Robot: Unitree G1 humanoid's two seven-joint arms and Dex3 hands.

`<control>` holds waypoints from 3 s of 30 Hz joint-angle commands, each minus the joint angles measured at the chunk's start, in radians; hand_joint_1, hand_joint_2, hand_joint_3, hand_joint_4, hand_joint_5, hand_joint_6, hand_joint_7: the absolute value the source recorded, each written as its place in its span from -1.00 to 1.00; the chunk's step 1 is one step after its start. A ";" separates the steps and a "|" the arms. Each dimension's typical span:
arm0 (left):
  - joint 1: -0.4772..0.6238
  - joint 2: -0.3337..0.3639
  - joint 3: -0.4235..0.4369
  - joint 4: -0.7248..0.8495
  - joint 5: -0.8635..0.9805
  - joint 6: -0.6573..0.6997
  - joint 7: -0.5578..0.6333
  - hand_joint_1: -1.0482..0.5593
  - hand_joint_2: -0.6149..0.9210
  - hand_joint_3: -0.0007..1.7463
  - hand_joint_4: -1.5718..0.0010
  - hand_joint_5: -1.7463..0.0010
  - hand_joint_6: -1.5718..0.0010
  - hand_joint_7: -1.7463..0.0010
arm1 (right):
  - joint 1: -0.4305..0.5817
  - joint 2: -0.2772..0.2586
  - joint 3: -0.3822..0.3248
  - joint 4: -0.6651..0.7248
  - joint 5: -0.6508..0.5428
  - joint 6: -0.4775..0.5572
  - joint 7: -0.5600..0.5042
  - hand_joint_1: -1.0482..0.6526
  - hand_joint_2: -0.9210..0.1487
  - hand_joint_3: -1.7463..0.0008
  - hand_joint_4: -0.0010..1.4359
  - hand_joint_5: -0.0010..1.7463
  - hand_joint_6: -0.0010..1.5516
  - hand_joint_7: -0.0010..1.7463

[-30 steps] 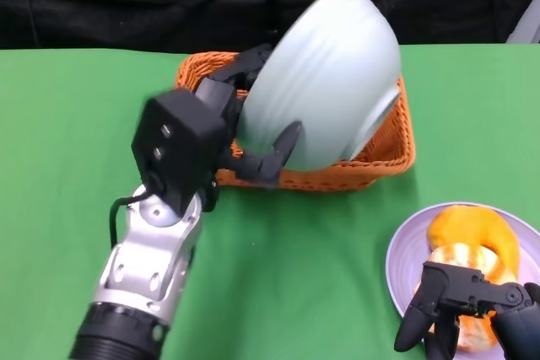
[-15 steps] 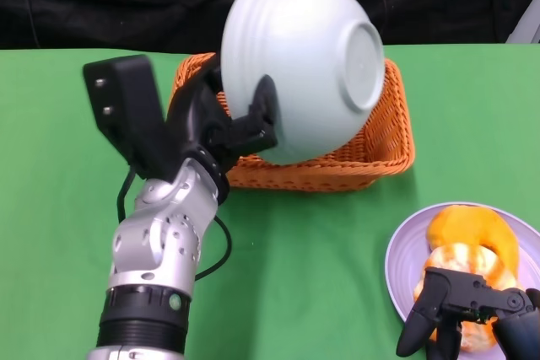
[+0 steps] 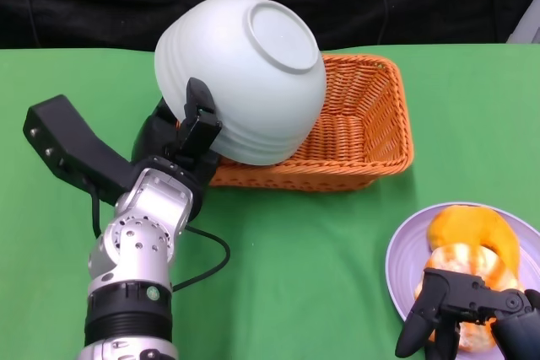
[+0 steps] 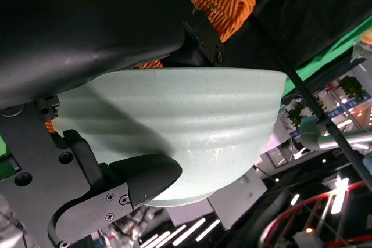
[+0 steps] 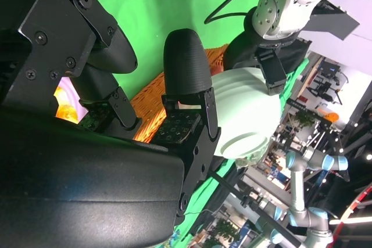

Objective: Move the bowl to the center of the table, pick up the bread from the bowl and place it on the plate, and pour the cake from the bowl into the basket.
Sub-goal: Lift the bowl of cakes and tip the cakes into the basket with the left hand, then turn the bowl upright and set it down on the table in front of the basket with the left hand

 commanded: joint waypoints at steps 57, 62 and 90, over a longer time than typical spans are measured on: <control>0.378 0.568 -0.452 -0.280 1.111 -1.258 -0.459 0.20 0.09 0.84 -0.29 -1.00 -0.07 -1.00 | -0.018 0.001 -0.004 0.015 0.012 -0.094 -0.031 0.34 0.57 -1.00 0.29 0.98 0.12 0.65; 0.358 0.647 -0.460 -0.219 1.510 -1.423 -0.188 0.17 0.12 0.54 -0.29 -1.00 0.02 -1.00 | -0.016 0.018 -0.004 0.022 0.006 -0.121 -0.063 0.32 0.55 -1.00 0.26 0.98 0.12 0.68; 0.516 0.846 -0.783 -0.630 1.474 -0.814 -0.531 -0.64 1.00 -0.79 0.53 0.83 0.57 1.00 | -0.029 -0.001 0.022 -0.026 0.062 -0.134 -0.017 0.31 0.52 -1.00 0.20 0.94 0.06 0.73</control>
